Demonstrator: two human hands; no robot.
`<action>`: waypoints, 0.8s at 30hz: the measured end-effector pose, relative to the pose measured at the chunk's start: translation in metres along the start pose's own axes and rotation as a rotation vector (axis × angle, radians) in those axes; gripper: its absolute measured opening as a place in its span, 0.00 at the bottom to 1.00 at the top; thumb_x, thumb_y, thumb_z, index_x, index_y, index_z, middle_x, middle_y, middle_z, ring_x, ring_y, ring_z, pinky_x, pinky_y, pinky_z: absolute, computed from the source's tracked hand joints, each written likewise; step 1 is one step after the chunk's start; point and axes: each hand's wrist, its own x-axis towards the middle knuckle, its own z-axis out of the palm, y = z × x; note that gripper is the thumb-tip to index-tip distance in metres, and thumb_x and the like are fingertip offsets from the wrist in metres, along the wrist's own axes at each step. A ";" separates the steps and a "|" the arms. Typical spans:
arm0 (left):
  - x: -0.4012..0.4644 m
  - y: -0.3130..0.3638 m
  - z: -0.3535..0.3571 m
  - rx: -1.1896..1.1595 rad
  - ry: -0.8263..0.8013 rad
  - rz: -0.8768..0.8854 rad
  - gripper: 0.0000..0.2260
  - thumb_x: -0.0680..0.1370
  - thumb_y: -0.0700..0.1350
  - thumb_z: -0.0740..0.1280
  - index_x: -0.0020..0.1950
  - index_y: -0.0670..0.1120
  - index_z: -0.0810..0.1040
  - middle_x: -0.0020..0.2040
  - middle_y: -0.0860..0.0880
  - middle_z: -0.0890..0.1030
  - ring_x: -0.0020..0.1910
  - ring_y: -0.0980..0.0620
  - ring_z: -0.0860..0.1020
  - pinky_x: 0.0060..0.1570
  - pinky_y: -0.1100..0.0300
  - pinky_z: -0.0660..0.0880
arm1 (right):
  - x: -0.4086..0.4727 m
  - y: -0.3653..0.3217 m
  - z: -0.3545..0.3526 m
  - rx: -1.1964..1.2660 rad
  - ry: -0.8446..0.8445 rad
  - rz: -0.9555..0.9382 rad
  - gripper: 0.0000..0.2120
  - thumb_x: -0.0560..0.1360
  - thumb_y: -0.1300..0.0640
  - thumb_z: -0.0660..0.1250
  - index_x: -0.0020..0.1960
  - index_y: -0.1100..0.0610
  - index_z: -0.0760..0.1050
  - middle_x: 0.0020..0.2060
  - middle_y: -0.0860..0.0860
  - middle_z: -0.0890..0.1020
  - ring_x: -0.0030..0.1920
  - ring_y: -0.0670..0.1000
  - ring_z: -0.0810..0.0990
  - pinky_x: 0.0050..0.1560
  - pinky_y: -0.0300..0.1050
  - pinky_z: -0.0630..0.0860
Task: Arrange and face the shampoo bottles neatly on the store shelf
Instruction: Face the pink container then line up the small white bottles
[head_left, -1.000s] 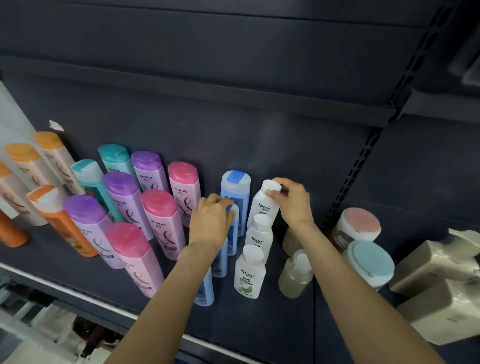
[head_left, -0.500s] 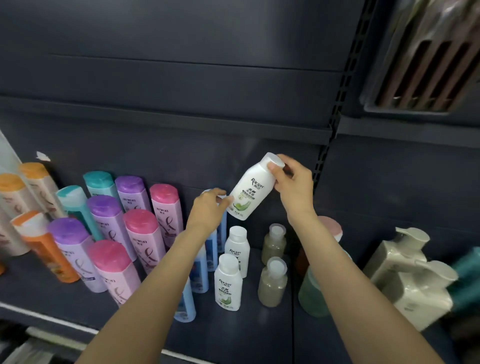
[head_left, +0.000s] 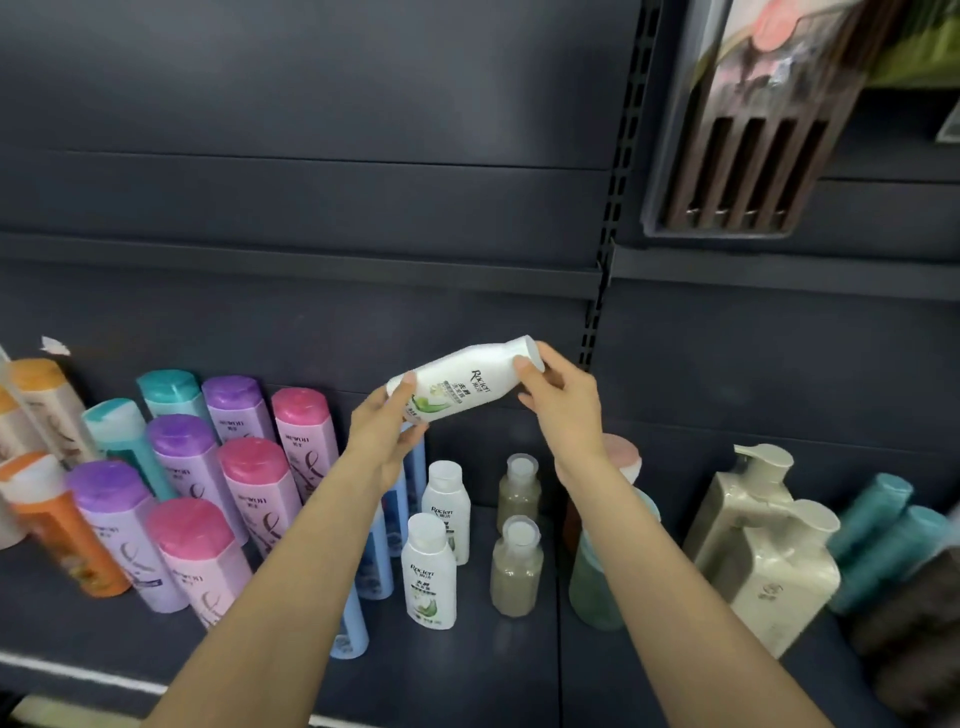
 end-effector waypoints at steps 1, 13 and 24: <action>-0.002 0.000 0.000 -0.024 0.006 0.027 0.06 0.78 0.44 0.65 0.52 0.44 0.76 0.51 0.45 0.79 0.54 0.49 0.78 0.55 0.56 0.77 | -0.003 0.001 0.001 -0.007 0.011 0.013 0.08 0.77 0.54 0.66 0.44 0.41 0.78 0.40 0.44 0.81 0.42 0.45 0.79 0.55 0.49 0.79; -0.007 0.014 -0.004 -0.181 0.071 0.055 0.11 0.80 0.39 0.63 0.61 0.37 0.74 0.60 0.40 0.77 0.59 0.44 0.78 0.62 0.54 0.73 | -0.021 0.011 0.002 0.254 0.112 0.164 0.15 0.75 0.63 0.67 0.62 0.60 0.75 0.55 0.56 0.80 0.55 0.51 0.80 0.48 0.36 0.80; -0.012 0.015 -0.009 -0.214 0.009 0.150 0.10 0.79 0.36 0.61 0.58 0.43 0.77 0.58 0.42 0.80 0.53 0.49 0.81 0.54 0.58 0.79 | -0.035 0.021 0.001 0.227 0.035 0.089 0.21 0.73 0.71 0.64 0.57 0.49 0.78 0.53 0.50 0.81 0.51 0.44 0.80 0.56 0.40 0.76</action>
